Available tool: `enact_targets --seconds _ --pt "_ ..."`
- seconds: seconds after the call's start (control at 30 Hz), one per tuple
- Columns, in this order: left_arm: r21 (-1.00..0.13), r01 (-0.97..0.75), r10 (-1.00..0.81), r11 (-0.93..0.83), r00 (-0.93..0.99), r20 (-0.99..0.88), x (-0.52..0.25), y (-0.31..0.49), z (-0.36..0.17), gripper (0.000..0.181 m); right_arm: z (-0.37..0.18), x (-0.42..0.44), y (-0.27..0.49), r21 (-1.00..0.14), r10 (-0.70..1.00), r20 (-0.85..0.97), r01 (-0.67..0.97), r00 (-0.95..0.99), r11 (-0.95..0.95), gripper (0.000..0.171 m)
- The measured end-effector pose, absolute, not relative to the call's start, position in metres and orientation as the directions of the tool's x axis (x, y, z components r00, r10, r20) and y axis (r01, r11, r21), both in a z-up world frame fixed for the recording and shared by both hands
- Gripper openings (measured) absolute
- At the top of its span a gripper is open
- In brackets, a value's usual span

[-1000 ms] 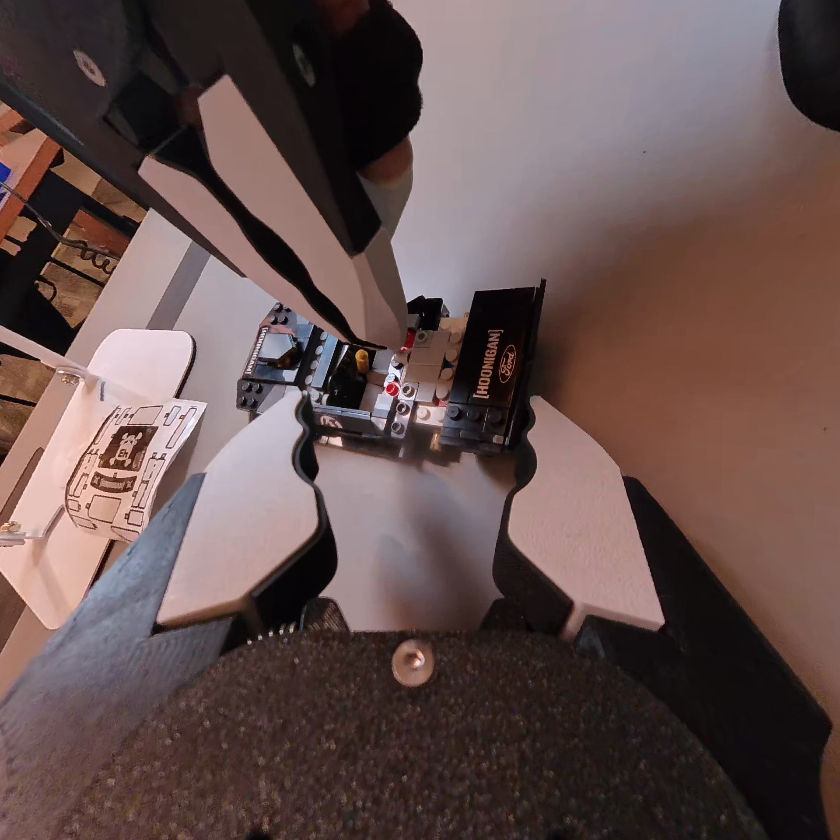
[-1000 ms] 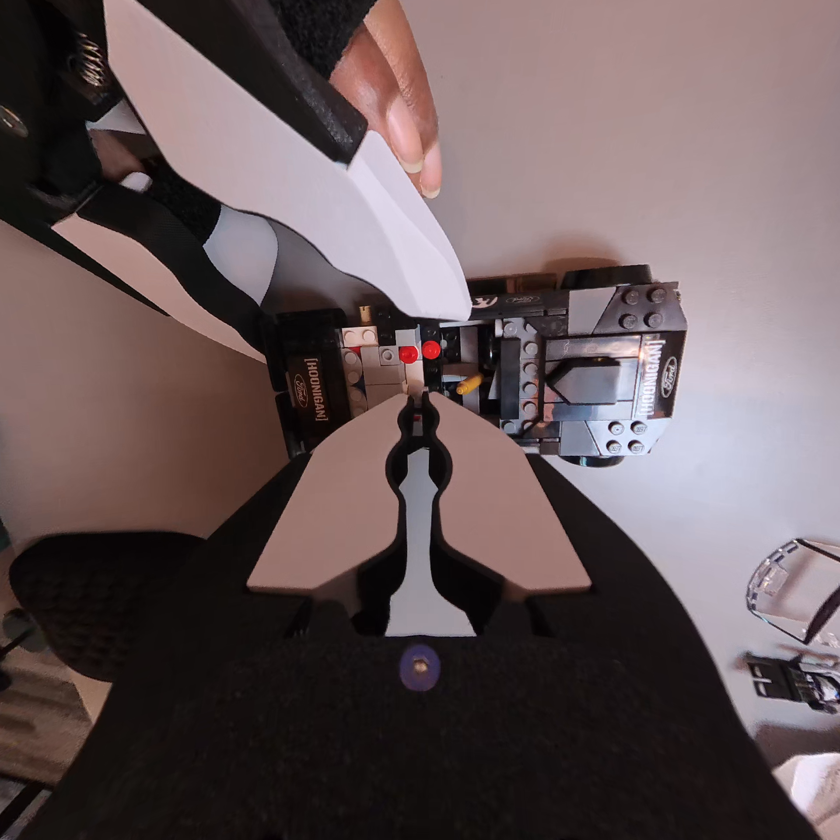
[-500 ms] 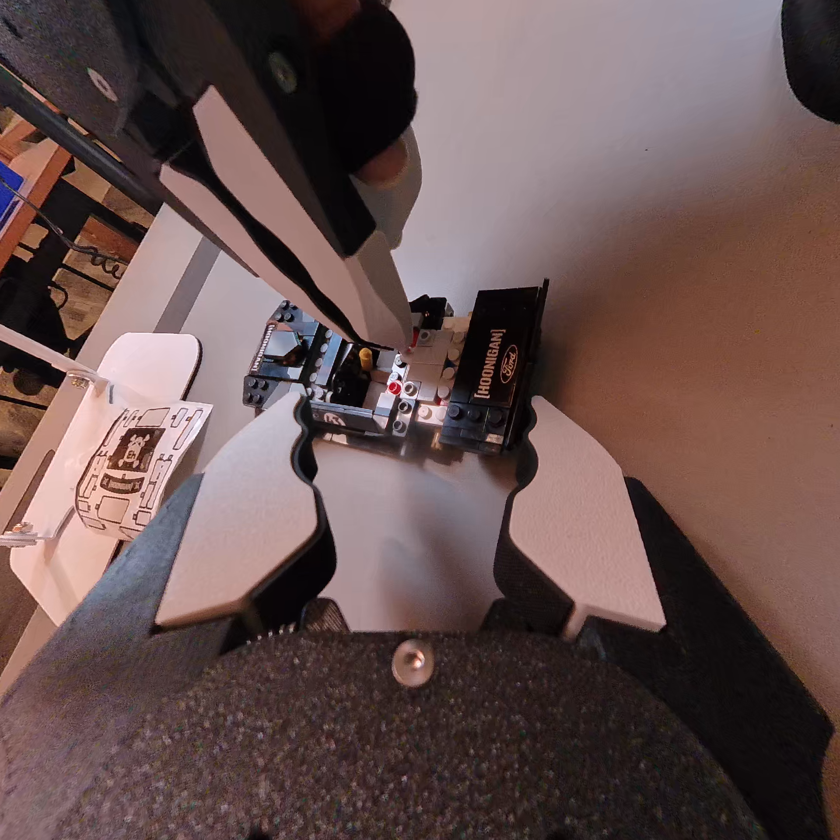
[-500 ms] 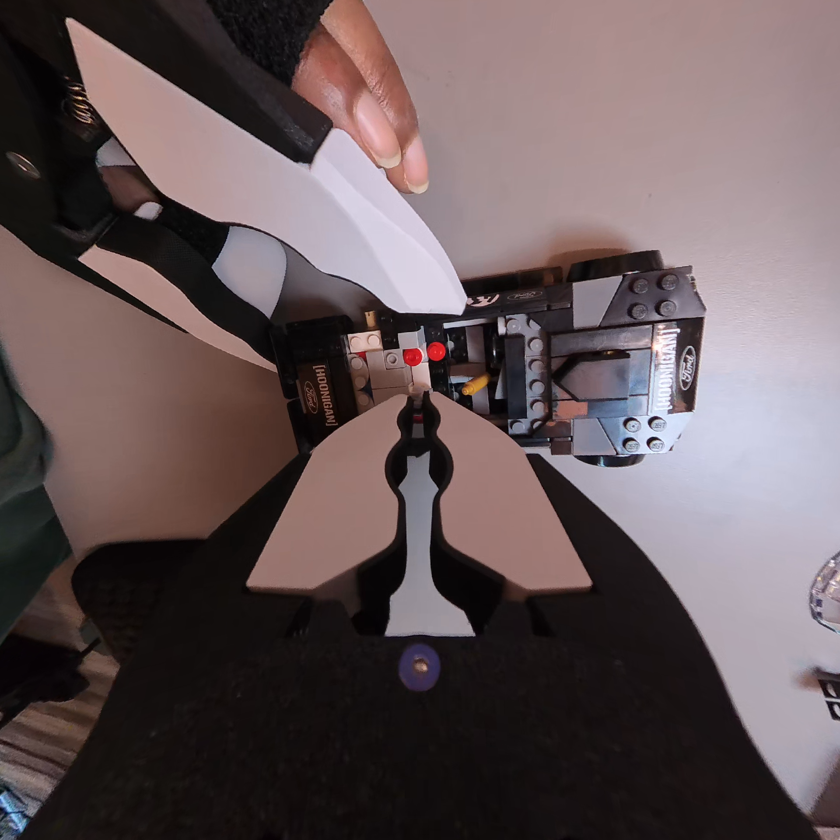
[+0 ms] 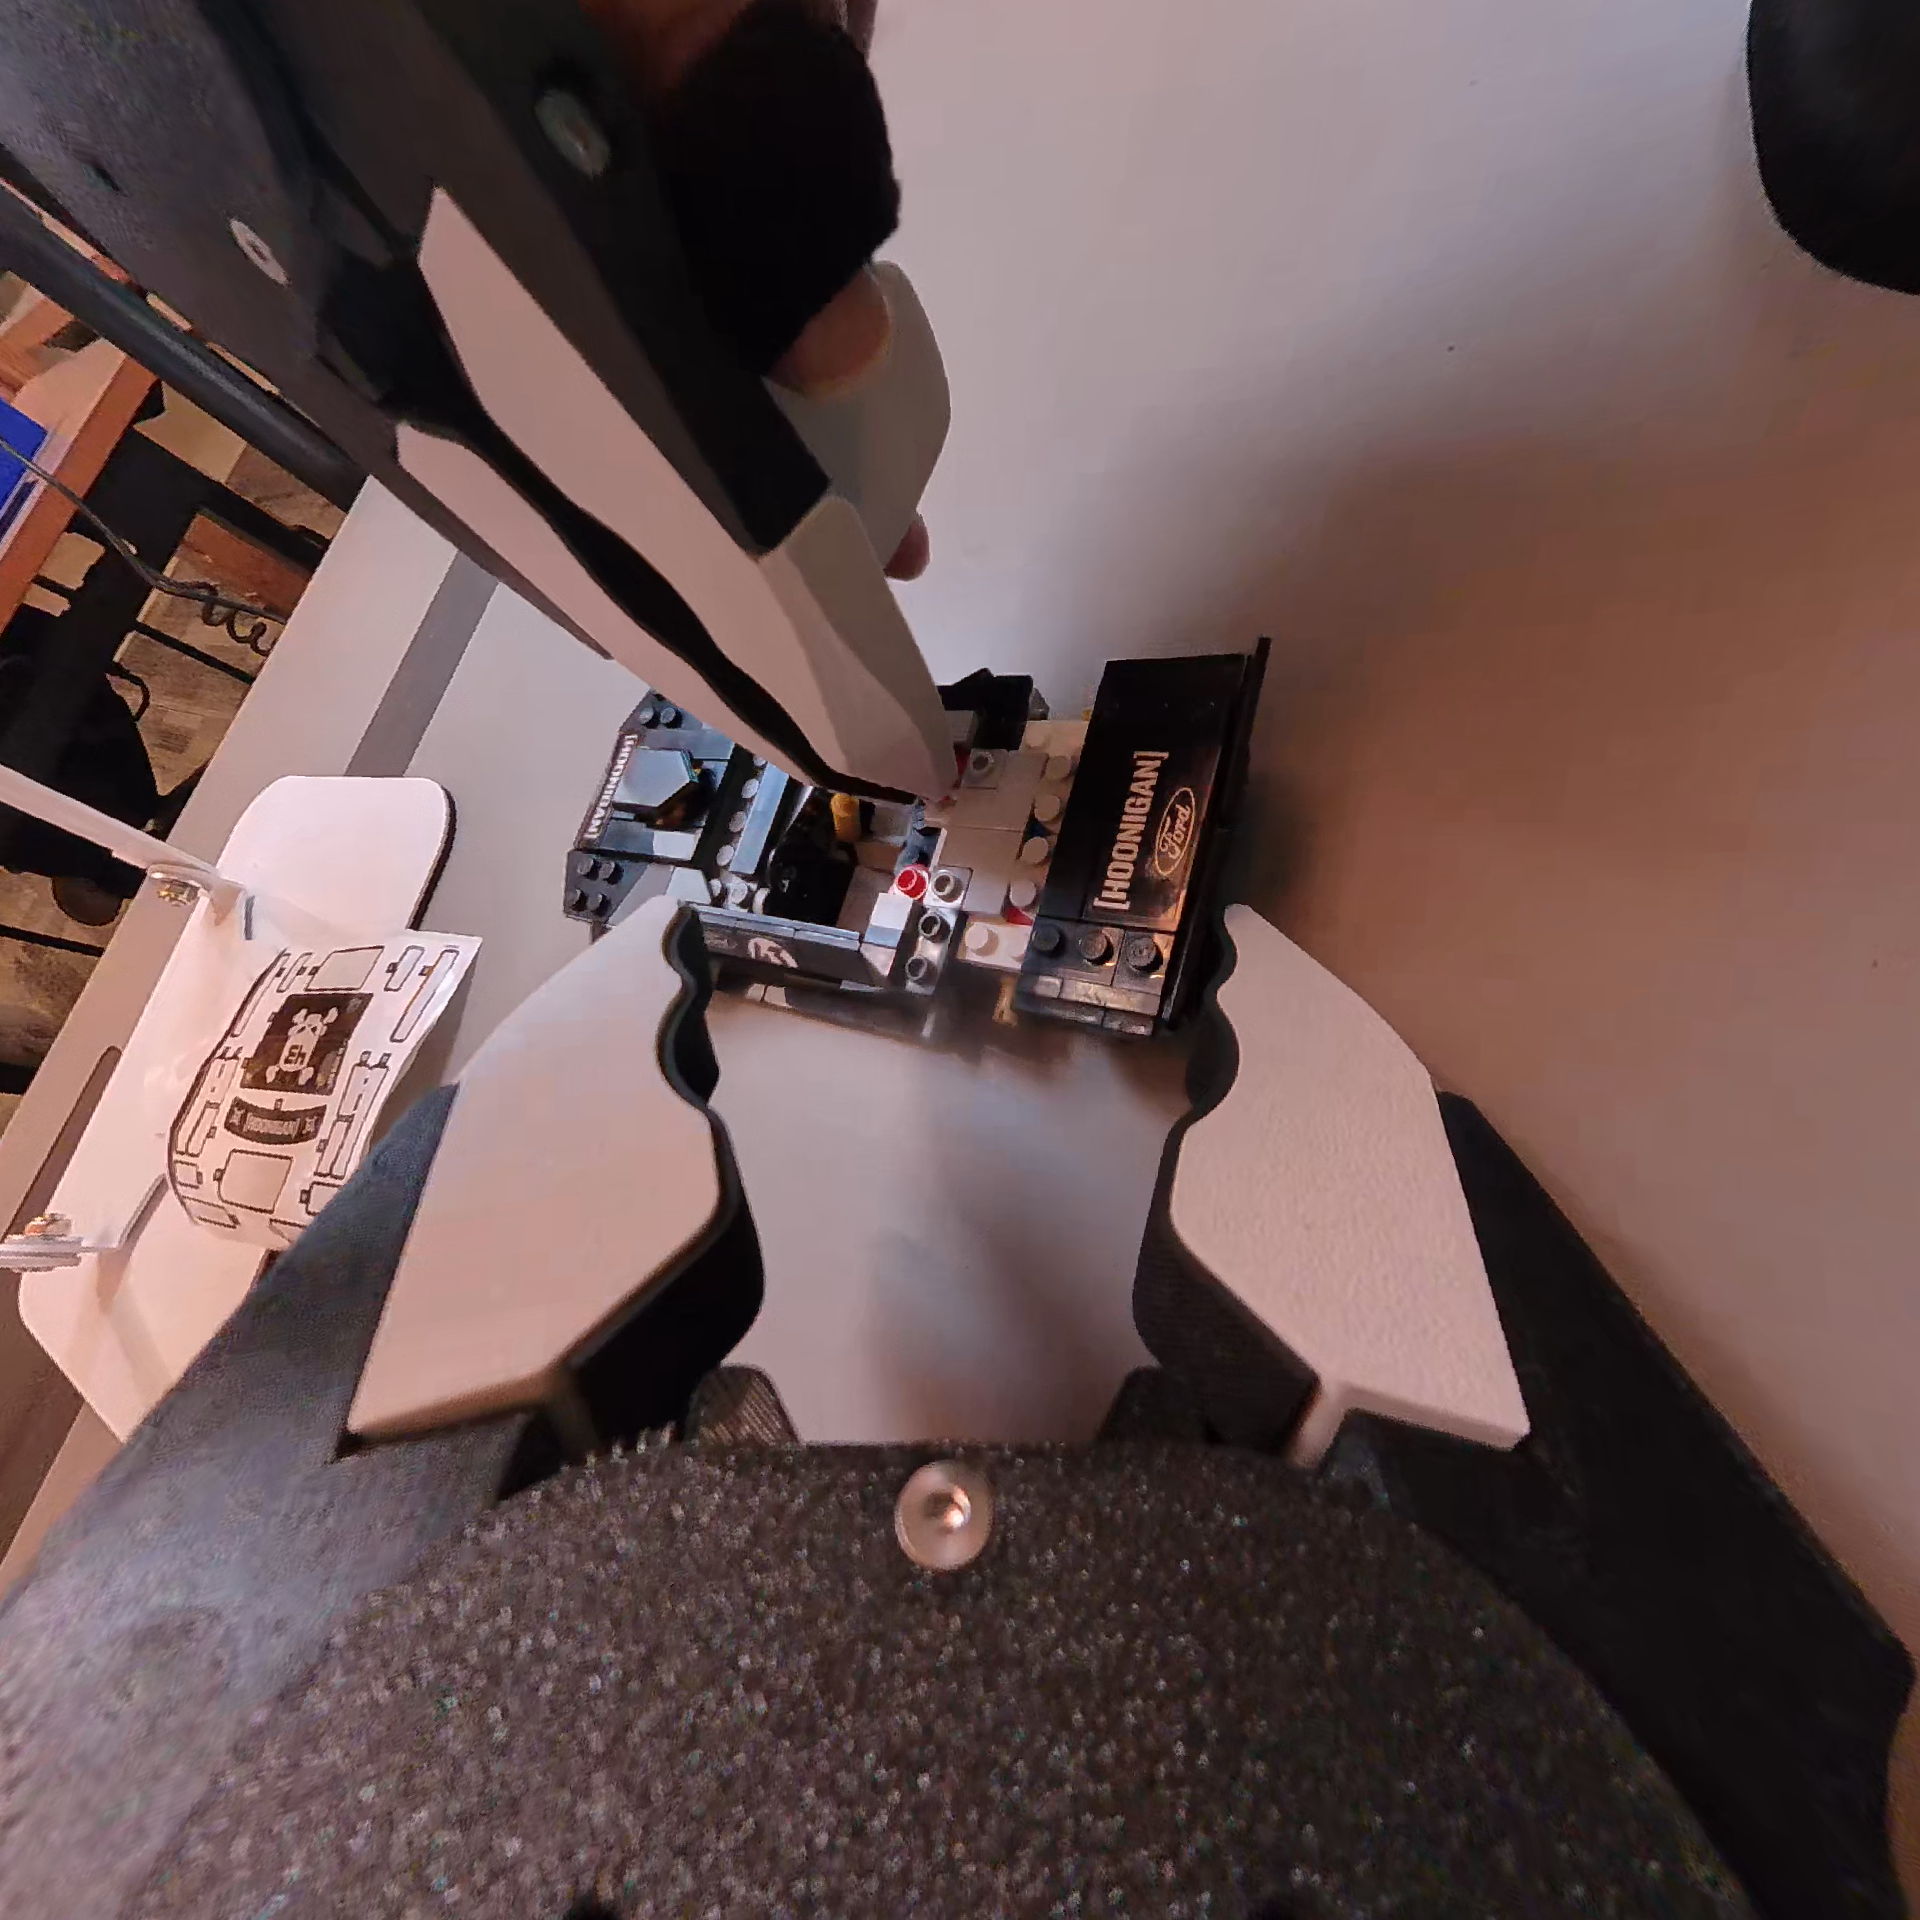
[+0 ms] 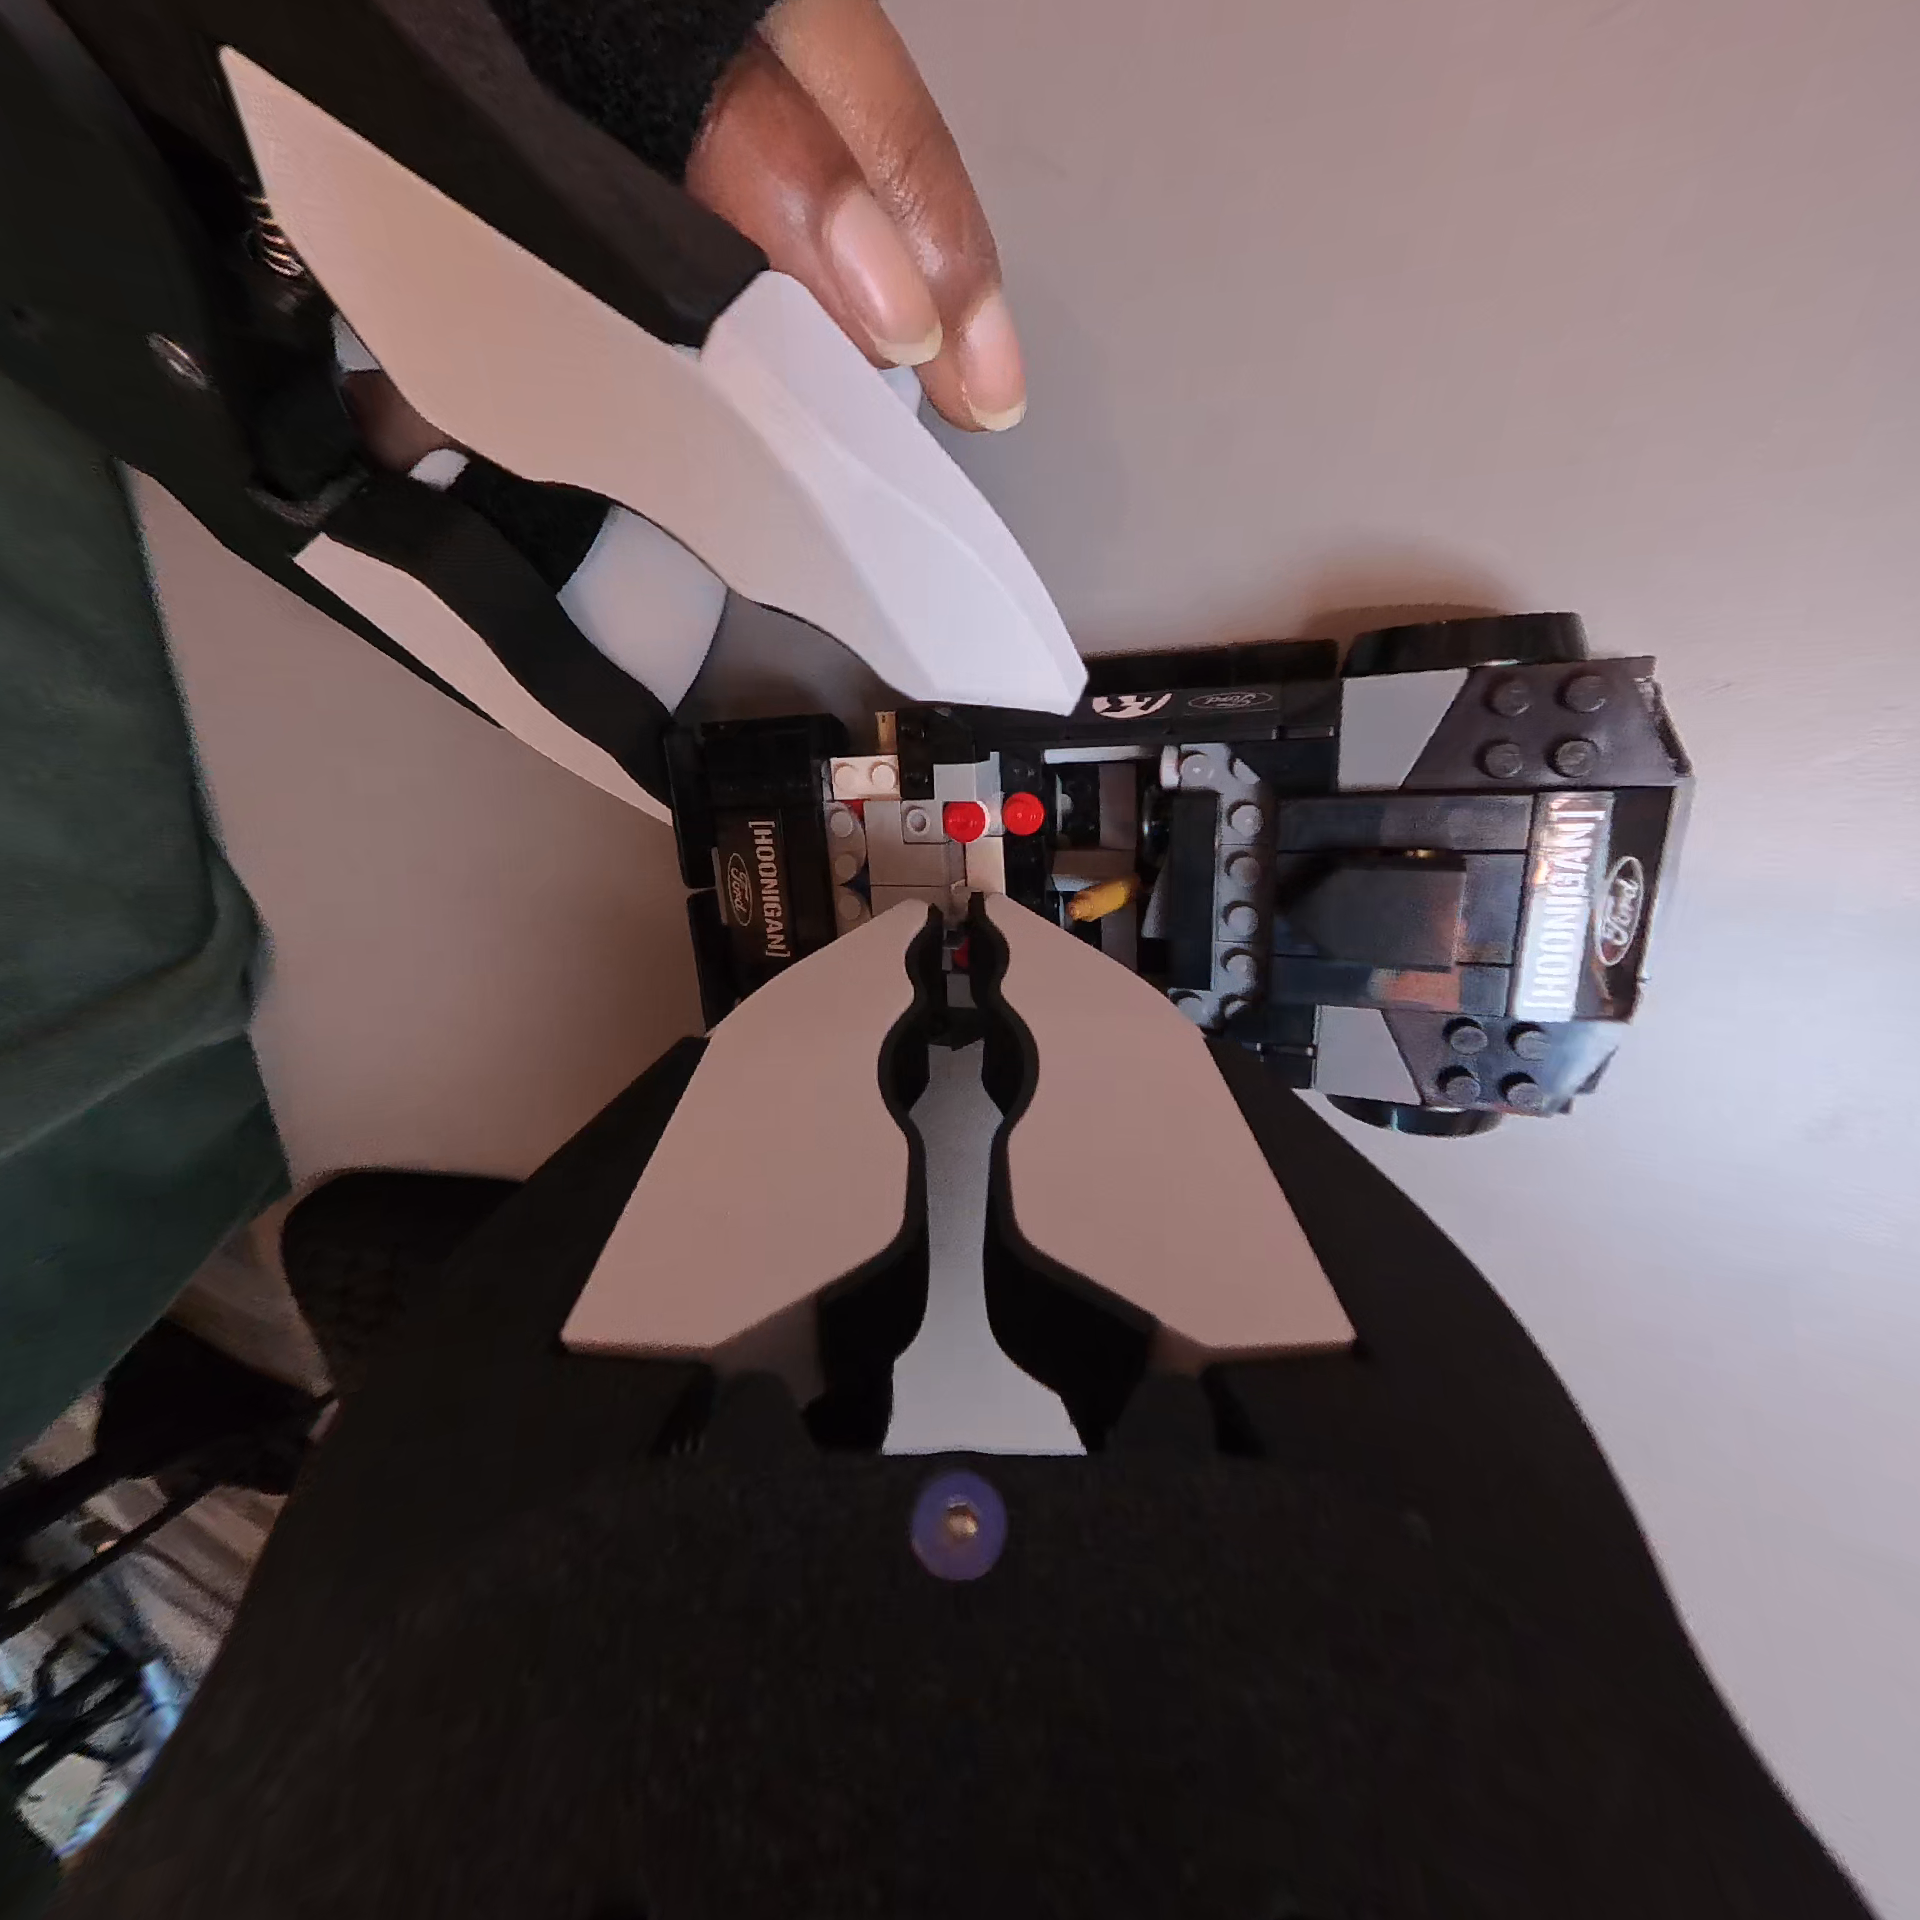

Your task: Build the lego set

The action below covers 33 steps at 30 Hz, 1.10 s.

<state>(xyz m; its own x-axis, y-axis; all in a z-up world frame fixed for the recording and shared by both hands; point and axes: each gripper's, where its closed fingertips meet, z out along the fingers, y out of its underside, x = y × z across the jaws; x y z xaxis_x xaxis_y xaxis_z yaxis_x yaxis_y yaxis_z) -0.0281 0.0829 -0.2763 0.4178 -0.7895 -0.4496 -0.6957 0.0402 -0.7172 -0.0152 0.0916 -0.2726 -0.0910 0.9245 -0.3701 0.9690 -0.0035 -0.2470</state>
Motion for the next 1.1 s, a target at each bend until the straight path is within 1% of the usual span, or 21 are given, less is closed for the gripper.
enact_targets --seconds 0.23,0.8,0.9,0.93,1.0,1.1 --pt "-0.722 -0.691 -0.797 0.039 0.414 -0.439 -0.0272 0.0817 -0.2761 0.090 -0.2725 -0.0138 0.0896 -0.247 0.886 -0.459 0.967 -0.059 -0.063 0.005" --pt "-0.717 -0.696 -0.803 0.046 0.401 -0.441 -0.0253 0.0787 -0.2748 0.092 -0.2724 -0.0122 0.0853 -0.251 0.841 -0.540 0.960 -0.030 -0.127 0.006" --pt "-0.714 -0.697 -0.802 0.063 0.391 -0.453 -0.0244 0.0769 -0.2739 0.089 -0.2720 -0.0123 0.0853 -0.263 0.851 -0.524 0.958 -0.039 -0.118 0.006" --pt "-0.713 -0.698 -0.800 0.072 0.386 -0.459 -0.0242 0.0764 -0.2734 0.088 -0.2711 -0.0123 0.0847 -0.270 0.856 -0.516 0.957 -0.046 -0.111 0.008" --pt "-0.711 -0.698 -0.796 0.082 0.384 -0.469 -0.0250 0.0765 -0.2724 0.089 -0.2680 -0.0114 0.0820 -0.290 0.863 -0.500 0.953 -0.071 -0.089 0.018" --pt "-0.723 -0.687 -0.807 0.070 0.387 -0.446 -0.0256 0.0750 -0.2728 0.089 -0.2638 -0.0095 0.0821 -0.342 0.896 -0.426 0.939 -0.125 -0.031 0.028"
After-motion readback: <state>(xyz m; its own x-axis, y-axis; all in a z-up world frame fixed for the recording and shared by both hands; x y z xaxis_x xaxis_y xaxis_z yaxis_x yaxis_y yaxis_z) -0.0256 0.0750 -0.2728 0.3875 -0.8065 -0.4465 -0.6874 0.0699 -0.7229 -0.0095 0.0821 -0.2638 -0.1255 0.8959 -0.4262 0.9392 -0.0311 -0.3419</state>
